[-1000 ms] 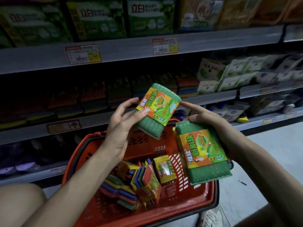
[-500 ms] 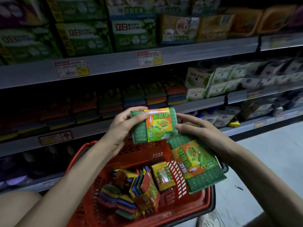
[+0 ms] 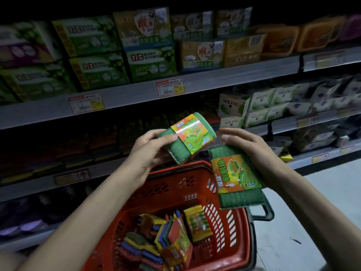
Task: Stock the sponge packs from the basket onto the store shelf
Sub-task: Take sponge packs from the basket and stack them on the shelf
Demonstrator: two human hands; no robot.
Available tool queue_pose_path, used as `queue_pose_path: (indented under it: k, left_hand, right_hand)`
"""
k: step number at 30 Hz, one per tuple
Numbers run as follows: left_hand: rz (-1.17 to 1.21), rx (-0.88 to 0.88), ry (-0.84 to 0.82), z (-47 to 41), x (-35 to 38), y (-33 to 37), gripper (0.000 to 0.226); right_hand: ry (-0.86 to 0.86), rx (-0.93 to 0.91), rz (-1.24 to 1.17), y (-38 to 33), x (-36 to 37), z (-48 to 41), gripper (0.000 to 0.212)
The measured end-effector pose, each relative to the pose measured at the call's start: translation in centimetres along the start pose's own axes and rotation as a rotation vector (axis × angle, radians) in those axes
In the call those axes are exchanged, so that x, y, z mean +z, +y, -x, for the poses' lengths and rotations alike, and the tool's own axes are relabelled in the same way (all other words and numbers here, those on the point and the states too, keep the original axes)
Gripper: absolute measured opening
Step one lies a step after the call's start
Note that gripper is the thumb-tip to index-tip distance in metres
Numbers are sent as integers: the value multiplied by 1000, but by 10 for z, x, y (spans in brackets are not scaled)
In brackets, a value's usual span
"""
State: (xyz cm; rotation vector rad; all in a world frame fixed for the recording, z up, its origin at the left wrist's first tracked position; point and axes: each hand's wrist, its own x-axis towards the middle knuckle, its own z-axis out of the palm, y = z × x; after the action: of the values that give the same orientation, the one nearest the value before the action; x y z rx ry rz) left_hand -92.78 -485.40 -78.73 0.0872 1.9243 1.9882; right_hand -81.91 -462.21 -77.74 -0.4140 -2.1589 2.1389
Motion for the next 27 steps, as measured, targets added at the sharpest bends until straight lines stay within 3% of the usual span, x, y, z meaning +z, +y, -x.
queue_pose_path:
  k: [4,12,16,20,24,27]
  left_hand:
    - [162,34,156,-4,31,1,37]
    - [306,132,356,-16,83,-8,52]
    - [278,146,386,-23,96,-16,35]
    - [156,195,399,-29,97,-22,23]
    - [195,160,376,-34,96,-25,19]
    - [304,108,370,-36,101,-24,20]
  right_hand:
    - [35,-30,-42,3,0,0,18]
    - [-53,-44,-177,9,13,-1,30]
    - [-96,-55,-241,8,11,-7,38]
    - [-97,-93,-285,12,6,-18,28]
    - [-59,-117,-344,16,5,-29,54]
    - [-21,-145,-333,19,5,-35,56]
